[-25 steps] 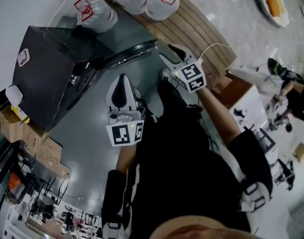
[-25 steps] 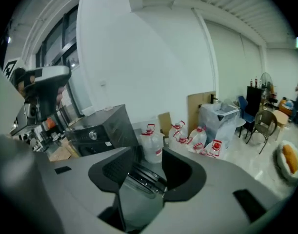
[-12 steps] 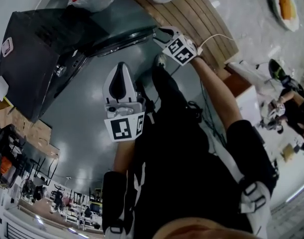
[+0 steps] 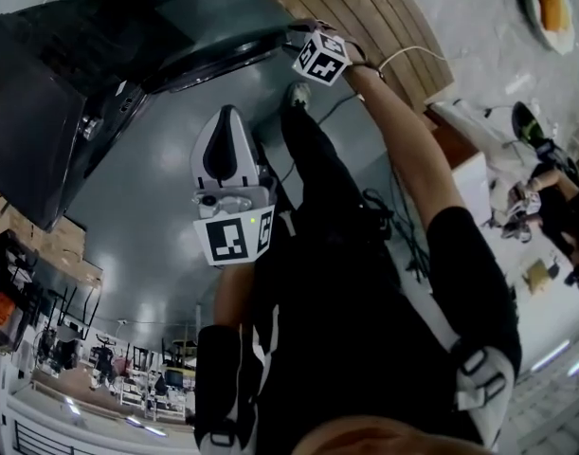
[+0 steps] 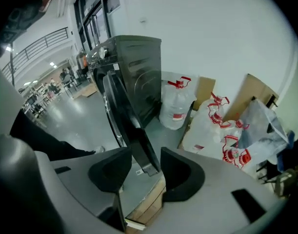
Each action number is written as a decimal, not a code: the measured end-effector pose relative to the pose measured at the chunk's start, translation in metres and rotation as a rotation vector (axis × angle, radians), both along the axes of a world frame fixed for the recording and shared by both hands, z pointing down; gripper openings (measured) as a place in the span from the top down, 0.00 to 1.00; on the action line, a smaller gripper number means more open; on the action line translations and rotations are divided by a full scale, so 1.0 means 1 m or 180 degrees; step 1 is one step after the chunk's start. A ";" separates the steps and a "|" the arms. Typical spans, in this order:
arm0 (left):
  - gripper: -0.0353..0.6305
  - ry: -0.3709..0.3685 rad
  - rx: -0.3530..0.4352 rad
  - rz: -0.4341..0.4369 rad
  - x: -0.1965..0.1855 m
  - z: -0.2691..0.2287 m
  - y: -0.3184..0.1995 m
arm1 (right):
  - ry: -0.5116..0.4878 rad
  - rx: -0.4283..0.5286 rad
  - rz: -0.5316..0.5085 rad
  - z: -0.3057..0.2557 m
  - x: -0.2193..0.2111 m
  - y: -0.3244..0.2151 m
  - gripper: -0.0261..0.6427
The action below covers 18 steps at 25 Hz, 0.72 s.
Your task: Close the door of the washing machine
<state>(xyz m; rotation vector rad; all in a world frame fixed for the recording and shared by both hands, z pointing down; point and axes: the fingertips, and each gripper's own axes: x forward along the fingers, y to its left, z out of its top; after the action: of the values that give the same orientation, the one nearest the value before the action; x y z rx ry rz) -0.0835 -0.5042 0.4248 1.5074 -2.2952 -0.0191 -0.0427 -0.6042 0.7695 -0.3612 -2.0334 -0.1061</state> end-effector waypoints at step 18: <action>0.94 0.0075 -0.0033 -0.0058 0.005 0.016 0.031 | 0.0032 0.0183 -0.0638 0.042 -0.021 0.013 0.78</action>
<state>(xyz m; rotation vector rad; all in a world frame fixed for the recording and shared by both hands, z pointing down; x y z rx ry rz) -0.0783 -0.4732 0.4406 1.4733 -2.2870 -0.0296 -0.0641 -0.5910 0.8119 -0.5275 -1.9758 -0.2849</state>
